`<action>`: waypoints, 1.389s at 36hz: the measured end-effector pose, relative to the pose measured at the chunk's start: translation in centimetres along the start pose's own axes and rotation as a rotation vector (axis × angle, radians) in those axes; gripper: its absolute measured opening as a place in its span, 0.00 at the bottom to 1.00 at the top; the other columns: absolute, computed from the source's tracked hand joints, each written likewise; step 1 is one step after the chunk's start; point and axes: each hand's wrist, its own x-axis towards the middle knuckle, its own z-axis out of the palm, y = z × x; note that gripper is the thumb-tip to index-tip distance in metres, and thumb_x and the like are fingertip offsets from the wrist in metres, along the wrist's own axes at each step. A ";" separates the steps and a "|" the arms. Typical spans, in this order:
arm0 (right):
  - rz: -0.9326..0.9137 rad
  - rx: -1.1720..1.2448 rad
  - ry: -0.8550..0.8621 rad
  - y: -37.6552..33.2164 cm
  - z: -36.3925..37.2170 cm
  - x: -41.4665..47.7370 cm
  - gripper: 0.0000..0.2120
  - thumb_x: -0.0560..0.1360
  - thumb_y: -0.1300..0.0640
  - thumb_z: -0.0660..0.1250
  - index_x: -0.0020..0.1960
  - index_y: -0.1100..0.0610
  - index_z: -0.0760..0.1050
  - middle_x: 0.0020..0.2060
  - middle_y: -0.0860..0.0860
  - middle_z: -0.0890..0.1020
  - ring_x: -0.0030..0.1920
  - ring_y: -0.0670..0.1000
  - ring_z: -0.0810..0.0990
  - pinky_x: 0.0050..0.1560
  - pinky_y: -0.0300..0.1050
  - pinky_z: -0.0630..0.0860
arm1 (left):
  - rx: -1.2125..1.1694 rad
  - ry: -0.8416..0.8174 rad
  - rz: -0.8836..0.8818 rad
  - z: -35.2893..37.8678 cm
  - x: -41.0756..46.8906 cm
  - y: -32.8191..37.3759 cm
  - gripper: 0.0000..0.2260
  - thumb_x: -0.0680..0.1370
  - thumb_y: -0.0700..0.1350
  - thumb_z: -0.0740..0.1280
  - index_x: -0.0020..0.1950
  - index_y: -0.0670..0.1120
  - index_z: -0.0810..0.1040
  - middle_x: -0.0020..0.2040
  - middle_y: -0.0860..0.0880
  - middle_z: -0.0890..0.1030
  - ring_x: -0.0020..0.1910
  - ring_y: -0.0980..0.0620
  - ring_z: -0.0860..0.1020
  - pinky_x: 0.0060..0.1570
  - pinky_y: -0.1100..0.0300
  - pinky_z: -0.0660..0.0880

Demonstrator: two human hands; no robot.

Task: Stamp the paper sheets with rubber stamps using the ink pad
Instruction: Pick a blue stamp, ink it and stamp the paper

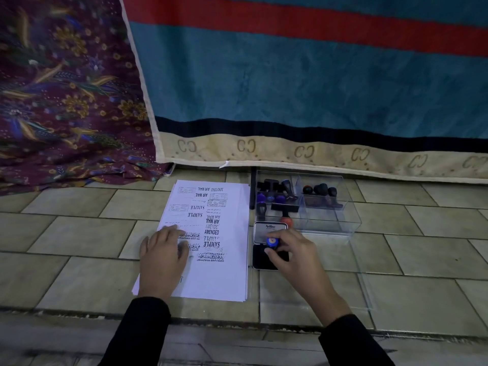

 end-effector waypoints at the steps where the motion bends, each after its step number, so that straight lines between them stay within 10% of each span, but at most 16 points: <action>1: -0.007 0.002 0.006 0.0 0.0 0.0 0.10 0.71 0.61 0.72 0.51 0.53 0.79 0.47 0.43 0.78 0.43 0.44 0.80 0.47 0.37 0.79 | 0.009 -0.002 -0.016 0.0 0.0 0.3 0.10 0.75 0.44 0.67 0.56 0.48 0.78 0.62 0.49 0.77 0.63 0.45 0.72 0.68 0.45 0.58; 13: -0.019 -0.012 0.031 0.0 0.3 0.0 0.11 0.71 0.64 0.71 0.51 0.54 0.79 0.47 0.44 0.77 0.42 0.42 0.80 0.47 0.32 0.77 | -0.360 -0.270 0.406 1.5 -1.6 9.6 0.27 0.69 0.66 0.65 0.63 0.53 0.74 0.63 0.56 0.74 0.64 0.57 0.71 0.65 0.56 0.67; 27: -0.079 0.026 0.045 -2.2 1.3 0.3 0.10 0.73 0.62 0.70 0.54 0.54 0.78 0.47 0.45 0.78 0.46 0.40 0.78 0.49 0.33 0.77 | -0.607 -0.145 0.203 -0.5 -0.9 7.8 0.16 0.76 0.57 0.65 0.62 0.55 0.75 0.63 0.59 0.74 0.65 0.62 0.68 0.59 0.73 0.64; 35: -0.150 0.062 -0.151 -5.7 6.4 0.8 0.11 0.74 0.59 0.68 0.56 0.56 0.77 0.49 0.49 0.78 0.46 0.45 0.79 0.51 0.35 0.76 | -0.278 0.019 0.059 -2.3 0.9 -1.5 0.11 0.79 0.41 0.63 0.60 0.46 0.76 0.61 0.49 0.77 0.59 0.49 0.74 0.58 0.47 0.74; 50: -0.157 0.011 -0.231 -6.6 9.0 0.7 0.11 0.76 0.60 0.66 0.58 0.57 0.76 0.52 0.51 0.78 0.48 0.49 0.79 0.49 0.32 0.71 | -0.118 -0.114 0.061 -0.9 -0.2 -2.5 0.25 0.75 0.60 0.52 0.62 0.48 0.75 0.67 0.49 0.73 0.68 0.48 0.68 0.67 0.49 0.65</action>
